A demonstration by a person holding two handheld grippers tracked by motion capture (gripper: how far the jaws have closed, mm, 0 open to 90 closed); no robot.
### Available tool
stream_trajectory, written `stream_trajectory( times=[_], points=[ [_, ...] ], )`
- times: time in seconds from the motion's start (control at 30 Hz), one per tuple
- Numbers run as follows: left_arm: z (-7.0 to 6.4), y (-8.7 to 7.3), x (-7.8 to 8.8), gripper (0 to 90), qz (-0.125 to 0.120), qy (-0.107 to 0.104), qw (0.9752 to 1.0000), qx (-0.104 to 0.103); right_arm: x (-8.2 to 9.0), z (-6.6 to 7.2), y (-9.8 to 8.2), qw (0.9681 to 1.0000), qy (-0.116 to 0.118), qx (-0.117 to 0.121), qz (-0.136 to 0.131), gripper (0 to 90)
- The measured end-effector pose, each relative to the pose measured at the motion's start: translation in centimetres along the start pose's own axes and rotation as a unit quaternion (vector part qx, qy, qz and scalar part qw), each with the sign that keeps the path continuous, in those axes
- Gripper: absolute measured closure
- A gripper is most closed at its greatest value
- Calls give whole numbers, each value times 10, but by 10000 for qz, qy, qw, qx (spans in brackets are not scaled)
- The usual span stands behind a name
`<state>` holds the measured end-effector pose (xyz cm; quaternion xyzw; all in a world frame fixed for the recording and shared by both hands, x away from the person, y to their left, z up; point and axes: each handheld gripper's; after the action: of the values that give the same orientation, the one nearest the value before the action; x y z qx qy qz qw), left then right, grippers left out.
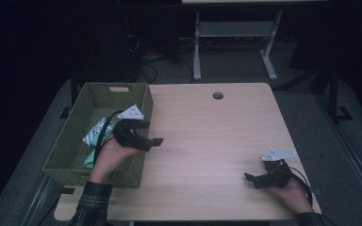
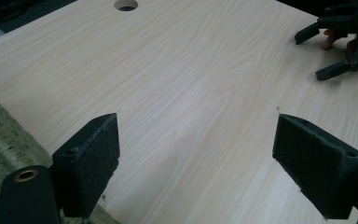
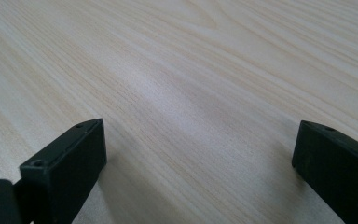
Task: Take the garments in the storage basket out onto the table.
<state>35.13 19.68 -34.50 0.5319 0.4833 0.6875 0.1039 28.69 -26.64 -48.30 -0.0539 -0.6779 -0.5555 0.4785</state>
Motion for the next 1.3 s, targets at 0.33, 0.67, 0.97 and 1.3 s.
stream_trajectory(
  times=[0.33, 0.67, 0.97, 1.3],
  points=[
    [10, -8, 10, 146, -15, 146, 9999, 39, 0, 0, 0, 10000, 1, 2, 0, 24],
    [22, -20, 21, 148, -99, 313, 9992, 244, 0, 0, 0, 10000, 1, 0, 0, 24],
    [33, -28, 31, 148, -177, 457, 9979, 421, 0, 0, 0, 10000, 1, 2, 1, 24],
    [48, -41, 46, 164, -272, 724, 9952, 603, 0, 0, 0, 10000, 1, -2, 1, 24]
  ],
)
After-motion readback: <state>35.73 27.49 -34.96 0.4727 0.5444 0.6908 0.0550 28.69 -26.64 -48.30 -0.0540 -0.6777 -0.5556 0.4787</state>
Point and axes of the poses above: each handheld gripper's, and its own axes: x roughly backward along the jaws, y roughly out of its top, z roughly to its left, and after that the axes turned 3 degrees about -x, right-handed
